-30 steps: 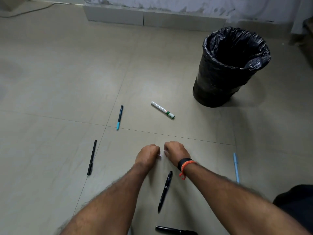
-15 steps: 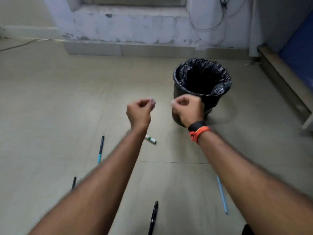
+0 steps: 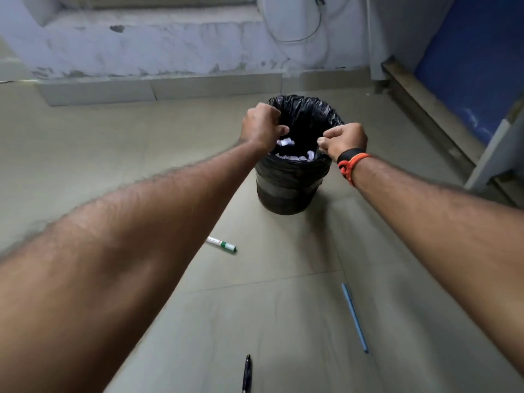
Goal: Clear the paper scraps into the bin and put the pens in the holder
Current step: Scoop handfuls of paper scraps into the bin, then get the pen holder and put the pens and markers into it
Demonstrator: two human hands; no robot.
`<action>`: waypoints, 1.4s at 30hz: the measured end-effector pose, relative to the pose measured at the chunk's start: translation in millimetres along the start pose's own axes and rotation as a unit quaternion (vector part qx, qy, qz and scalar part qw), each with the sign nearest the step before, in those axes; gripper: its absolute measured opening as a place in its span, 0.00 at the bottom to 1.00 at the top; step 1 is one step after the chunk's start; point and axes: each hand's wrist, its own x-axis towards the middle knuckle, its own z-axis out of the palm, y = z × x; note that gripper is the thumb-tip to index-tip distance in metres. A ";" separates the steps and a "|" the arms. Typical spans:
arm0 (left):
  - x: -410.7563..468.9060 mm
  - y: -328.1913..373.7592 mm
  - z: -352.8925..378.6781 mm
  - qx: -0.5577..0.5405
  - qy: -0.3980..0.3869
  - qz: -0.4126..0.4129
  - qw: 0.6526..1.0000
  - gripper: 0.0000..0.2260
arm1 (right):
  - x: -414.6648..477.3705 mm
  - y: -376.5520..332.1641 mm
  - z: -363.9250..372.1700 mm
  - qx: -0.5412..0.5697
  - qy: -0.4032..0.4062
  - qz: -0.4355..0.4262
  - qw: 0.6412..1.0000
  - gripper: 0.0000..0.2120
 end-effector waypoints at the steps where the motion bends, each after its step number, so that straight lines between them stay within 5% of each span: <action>1: -4.5 1.0 -2.7 0.015 -0.006 0.006 1.000 0.14 | -0.6 -0.6 -2.6 0.016 0.013 0.016 1.000 0.05; 8: -38.0 19.5 -64.7 -0.023 -0.067 -0.062 0.996 0.08 | -72.1 -34.6 -26.8 0.161 0.011 0.082 0.984 0.06; 15: -78.8 64.0 -191.6 -0.185 -0.058 -0.187 0.963 0.05 | -179.7 -139.3 -56.1 0.306 -0.031 0.211 0.928 0.07; 20: -114.2 141.6 -300.8 -0.249 -0.102 -0.200 0.942 0.05 | -243.2 -259.0 -109.1 0.297 -0.069 0.221 0.926 0.07; 25: -144.2 226.1 -434.7 -0.245 -0.064 -0.209 0.945 0.04 | -315.5 -382.4 -180.6 0.241 -0.142 0.227 0.933 0.05; 32: -188.0 292.7 -562.5 -0.300 -0.028 -0.303 0.904 0.05 | -362.8 -507.4 -291.4 0.202 -0.166 0.214 0.941 0.04; 42: -121.2 384.9 -575.1 -0.324 -0.097 -0.171 0.925 0.06 | -336.7 -573.5 -360.6 0.233 -0.080 0.143 0.959 0.05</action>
